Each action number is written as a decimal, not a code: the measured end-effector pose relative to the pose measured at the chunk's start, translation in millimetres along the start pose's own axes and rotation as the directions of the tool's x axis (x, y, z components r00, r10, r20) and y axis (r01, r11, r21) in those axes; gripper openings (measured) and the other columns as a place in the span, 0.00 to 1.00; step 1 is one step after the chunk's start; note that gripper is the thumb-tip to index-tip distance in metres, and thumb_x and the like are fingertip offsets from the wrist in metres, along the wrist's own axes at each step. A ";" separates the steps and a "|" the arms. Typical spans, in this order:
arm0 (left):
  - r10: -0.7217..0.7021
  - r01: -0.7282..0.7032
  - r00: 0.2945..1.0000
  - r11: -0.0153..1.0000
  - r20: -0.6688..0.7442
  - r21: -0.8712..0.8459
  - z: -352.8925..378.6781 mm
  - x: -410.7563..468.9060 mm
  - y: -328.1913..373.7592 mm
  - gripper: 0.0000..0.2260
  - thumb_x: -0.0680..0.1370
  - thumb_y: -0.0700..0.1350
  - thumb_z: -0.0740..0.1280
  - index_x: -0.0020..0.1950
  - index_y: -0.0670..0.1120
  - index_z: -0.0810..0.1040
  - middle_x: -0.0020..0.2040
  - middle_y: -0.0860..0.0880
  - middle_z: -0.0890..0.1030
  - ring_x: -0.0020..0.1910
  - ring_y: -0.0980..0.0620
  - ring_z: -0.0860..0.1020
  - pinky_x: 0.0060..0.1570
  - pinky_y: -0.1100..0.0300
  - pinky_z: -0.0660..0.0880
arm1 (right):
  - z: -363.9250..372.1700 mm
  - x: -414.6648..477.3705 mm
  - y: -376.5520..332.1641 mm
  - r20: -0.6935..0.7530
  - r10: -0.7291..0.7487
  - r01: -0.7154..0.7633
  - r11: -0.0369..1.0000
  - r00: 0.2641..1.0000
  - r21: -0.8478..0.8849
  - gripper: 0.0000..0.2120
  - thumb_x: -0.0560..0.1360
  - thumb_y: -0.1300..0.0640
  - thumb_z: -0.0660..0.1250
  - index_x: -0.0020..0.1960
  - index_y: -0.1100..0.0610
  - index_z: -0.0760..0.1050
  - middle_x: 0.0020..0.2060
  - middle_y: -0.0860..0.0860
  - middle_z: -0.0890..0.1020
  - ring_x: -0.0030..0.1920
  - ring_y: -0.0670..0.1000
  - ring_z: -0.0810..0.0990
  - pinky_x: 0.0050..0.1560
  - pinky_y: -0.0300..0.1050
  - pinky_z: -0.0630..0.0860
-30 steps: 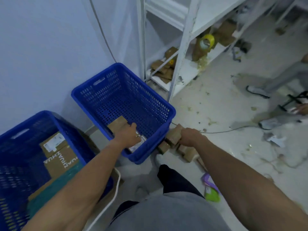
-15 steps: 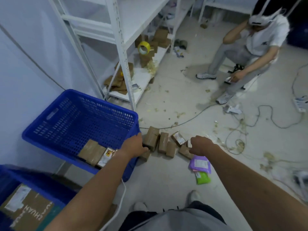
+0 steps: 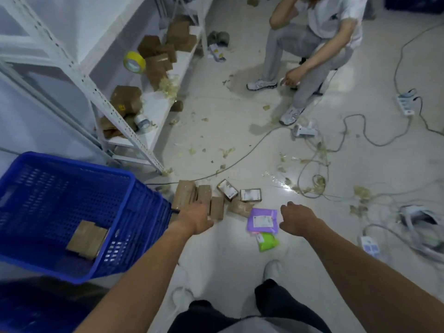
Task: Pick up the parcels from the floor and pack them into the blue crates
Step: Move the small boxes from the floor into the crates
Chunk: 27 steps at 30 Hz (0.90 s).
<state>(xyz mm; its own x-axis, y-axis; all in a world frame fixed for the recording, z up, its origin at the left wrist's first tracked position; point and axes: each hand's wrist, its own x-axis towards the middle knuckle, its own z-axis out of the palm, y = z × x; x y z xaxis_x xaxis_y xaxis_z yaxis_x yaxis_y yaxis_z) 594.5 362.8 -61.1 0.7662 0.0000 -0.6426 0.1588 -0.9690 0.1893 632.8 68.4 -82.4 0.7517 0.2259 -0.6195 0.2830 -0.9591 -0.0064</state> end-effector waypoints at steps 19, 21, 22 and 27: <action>0.137 -0.154 0.973 0.985 0.188 0.082 147.5 265.4 8.5 0.29 0.80 0.55 0.65 0.77 0.44 0.62 0.70 0.43 0.72 0.66 0.44 0.73 0.60 0.54 0.71 | 179.7 202.7 20.6 0.050 0.012 -0.019 0.990 0.999 0.139 0.20 0.76 0.50 0.63 0.64 0.57 0.67 0.60 0.54 0.73 0.60 0.56 0.74 0.52 0.48 0.73; 0.160 -0.181 0.970 0.978 0.184 0.103 181.0 307.8 -1.6 0.28 0.80 0.53 0.64 0.77 0.44 0.62 0.69 0.43 0.72 0.65 0.44 0.73 0.59 0.54 0.71 | 212.6 241.3 14.7 0.050 0.012 -0.020 0.988 0.999 0.154 0.22 0.75 0.49 0.64 0.65 0.56 0.66 0.60 0.53 0.73 0.60 0.55 0.74 0.52 0.48 0.73; 0.177 -0.199 0.968 0.973 0.179 0.114 198.3 328.2 -6.9 0.27 0.80 0.52 0.63 0.77 0.44 0.62 0.68 0.43 0.72 0.65 0.43 0.73 0.58 0.54 0.71 | 229.9 260.5 12.1 0.047 0.013 -0.020 0.987 0.999 0.158 0.24 0.75 0.48 0.65 0.66 0.56 0.66 0.61 0.53 0.72 0.60 0.55 0.73 0.52 0.48 0.73; 0.254 -0.274 0.957 0.950 0.136 0.152 282.7 427.9 -28.5 0.23 0.80 0.41 0.61 0.75 0.46 0.64 0.62 0.44 0.73 0.57 0.43 0.75 0.52 0.48 0.75 | 317.6 360.4 4.2 -0.012 0.014 -0.012 0.981 1.000 0.195 0.27 0.76 0.46 0.65 0.68 0.57 0.63 0.62 0.54 0.71 0.62 0.56 0.72 0.55 0.49 0.72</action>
<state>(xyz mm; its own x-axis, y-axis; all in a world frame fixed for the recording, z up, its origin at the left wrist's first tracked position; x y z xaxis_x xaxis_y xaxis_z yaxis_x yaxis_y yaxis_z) 741.8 320.5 -551.4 0.6891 -0.2801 -0.6683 -0.1537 -0.9578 0.2430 715.7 91.7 -555.0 0.7625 0.2143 -0.6104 0.1528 -0.9765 -0.1519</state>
